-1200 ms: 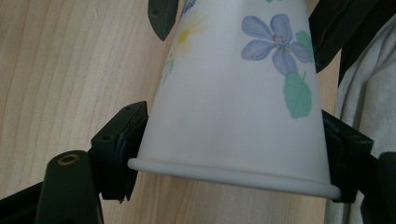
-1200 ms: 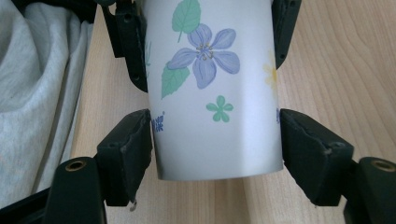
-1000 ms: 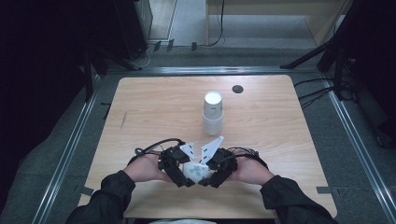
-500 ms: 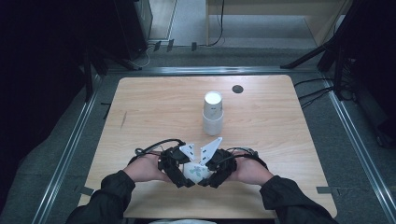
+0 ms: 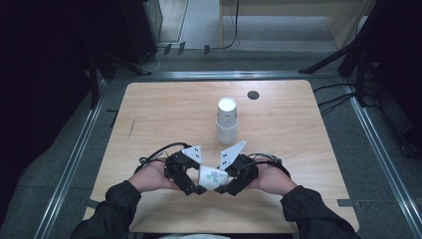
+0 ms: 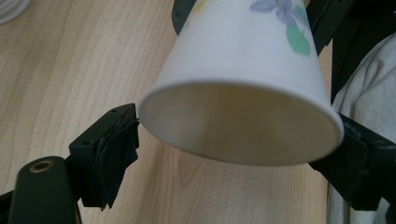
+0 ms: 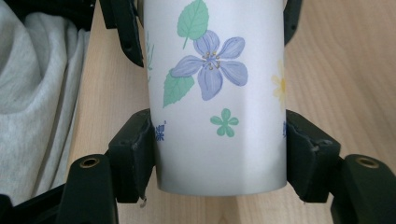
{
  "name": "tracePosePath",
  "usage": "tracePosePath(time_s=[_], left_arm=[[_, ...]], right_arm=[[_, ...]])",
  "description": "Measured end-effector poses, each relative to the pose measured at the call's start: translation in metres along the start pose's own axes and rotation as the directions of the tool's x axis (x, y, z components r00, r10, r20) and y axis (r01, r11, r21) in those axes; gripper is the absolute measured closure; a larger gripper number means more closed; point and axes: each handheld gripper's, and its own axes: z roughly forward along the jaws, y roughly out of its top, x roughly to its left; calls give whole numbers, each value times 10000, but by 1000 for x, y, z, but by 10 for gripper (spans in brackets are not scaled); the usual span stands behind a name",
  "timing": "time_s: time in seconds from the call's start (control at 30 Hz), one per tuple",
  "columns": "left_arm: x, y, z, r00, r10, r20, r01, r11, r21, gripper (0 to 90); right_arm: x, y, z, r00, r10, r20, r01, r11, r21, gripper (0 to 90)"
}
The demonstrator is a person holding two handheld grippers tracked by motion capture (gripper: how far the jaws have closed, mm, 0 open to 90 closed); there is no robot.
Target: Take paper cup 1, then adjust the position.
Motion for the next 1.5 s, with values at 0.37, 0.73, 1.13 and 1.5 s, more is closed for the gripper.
tracePosePath(time_s=[0.37, 0.73, 1.13, 1.5], left_arm=[[9, -6, -15, 9993, -366, 118, 375, 9951, -915, 134], [10, -8, -32, 9986, -530, -67, 500, 9714, -2321, 138], [7, -8, -45, 9959, -891, 127, 872, 9210, -3797, 141], [3, -7, -42, 9942, -977, 458, 1079, 8972, -4282, 149]], right_arm=[[-9, -7, -21, 9978, 655, 110, -641, 9929, -1003, 339], [-20, -10, -39, 9929, 1184, 103, -1137, 9713, -2091, 339], [-22, -8, -46, 9917, 1282, -140, -1270, 9525, -2767, 339], [-20, -2, -42, 9922, 1079, -619, -1214, 9484, -2928, 339]])
